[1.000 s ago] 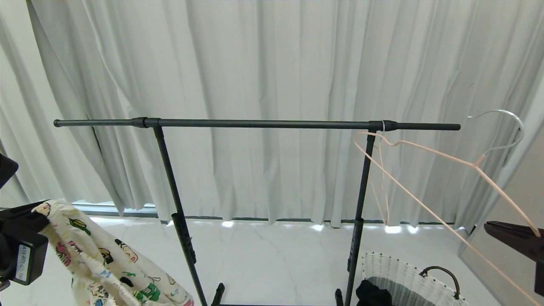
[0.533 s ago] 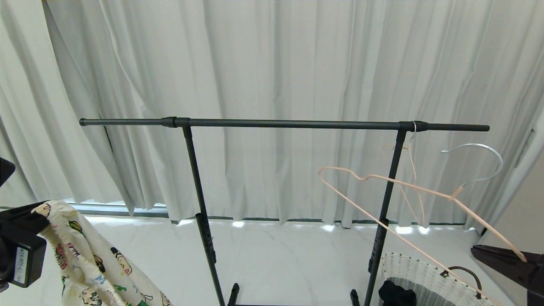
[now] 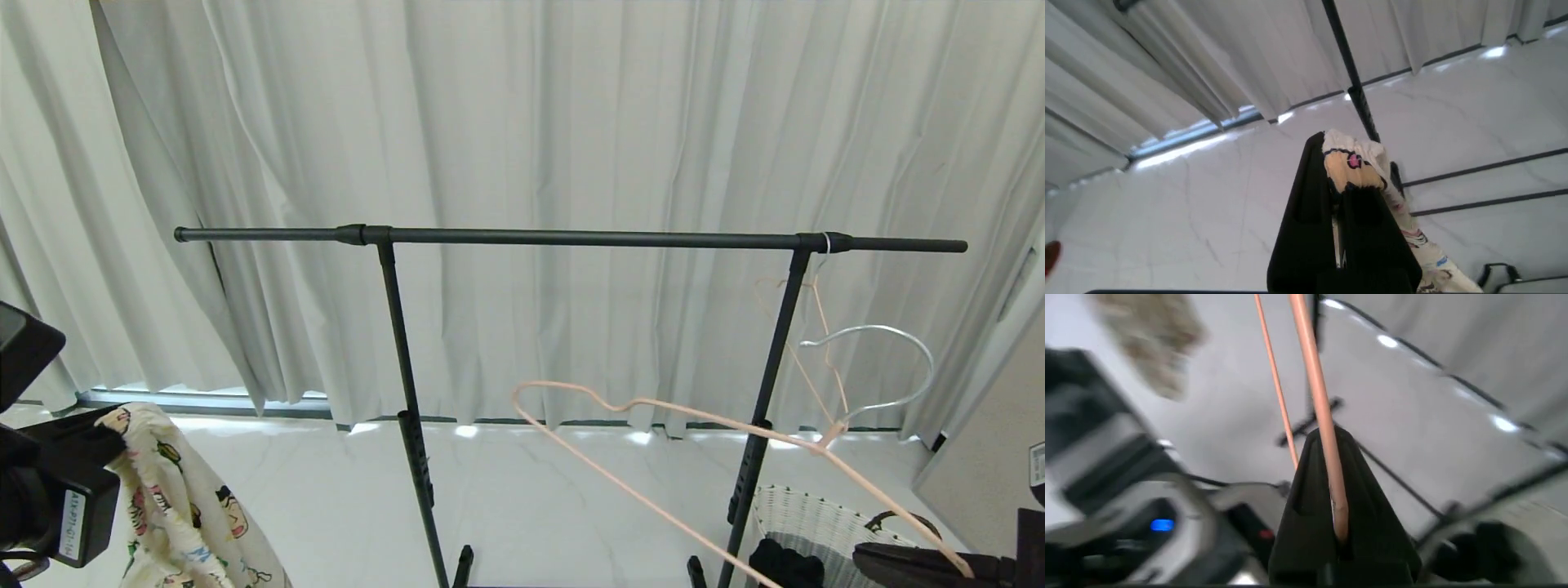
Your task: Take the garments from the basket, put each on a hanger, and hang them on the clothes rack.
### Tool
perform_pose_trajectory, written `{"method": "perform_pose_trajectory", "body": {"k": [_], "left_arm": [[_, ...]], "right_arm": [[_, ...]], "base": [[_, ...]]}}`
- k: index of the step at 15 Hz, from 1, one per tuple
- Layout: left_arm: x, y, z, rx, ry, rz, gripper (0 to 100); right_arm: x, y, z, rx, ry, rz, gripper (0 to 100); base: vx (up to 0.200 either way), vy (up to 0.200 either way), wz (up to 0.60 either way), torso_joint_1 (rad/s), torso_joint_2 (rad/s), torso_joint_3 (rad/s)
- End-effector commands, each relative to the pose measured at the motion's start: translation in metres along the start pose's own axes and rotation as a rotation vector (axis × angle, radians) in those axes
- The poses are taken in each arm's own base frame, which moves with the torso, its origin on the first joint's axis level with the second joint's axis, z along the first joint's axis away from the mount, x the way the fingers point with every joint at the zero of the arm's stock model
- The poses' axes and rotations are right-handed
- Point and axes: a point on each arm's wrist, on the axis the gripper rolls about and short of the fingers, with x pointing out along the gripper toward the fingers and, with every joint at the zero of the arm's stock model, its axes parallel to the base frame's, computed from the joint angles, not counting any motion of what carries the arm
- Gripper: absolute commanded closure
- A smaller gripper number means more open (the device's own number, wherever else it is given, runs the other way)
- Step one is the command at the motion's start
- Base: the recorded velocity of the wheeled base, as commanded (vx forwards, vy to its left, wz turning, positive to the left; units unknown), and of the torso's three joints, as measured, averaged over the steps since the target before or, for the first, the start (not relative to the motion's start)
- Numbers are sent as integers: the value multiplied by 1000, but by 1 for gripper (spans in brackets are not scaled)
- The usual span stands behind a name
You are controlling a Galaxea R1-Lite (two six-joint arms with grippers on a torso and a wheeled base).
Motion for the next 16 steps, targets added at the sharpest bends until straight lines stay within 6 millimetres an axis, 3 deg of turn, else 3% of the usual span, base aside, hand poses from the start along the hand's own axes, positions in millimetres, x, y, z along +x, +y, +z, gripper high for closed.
{"method": "perform_pose_trajectory", "body": {"k": [1,4,9,13,16], "left_arm": [[14,-5,6,-45,38,-18,100],[40,-18,27,-116,98,38,100],[73,-73,45,-317,151,129,100],[70,-74,51,-308,127,125,100],[60,-67,54,-206,101,102,100]], "right_arm": [[5,20,3,40,2,162,100],[17,33,0,12,72,239,100],[51,46,13,40,54,256,100],[63,47,11,38,94,238,100],[70,46,13,43,103,210,100]], "base": [[0,0,0,0,0,0],[0,0,0,0,0,0],[0,0,0,0,0,0],[0,0,0,0,0,0],[0,0,0,0,0,0]]}}
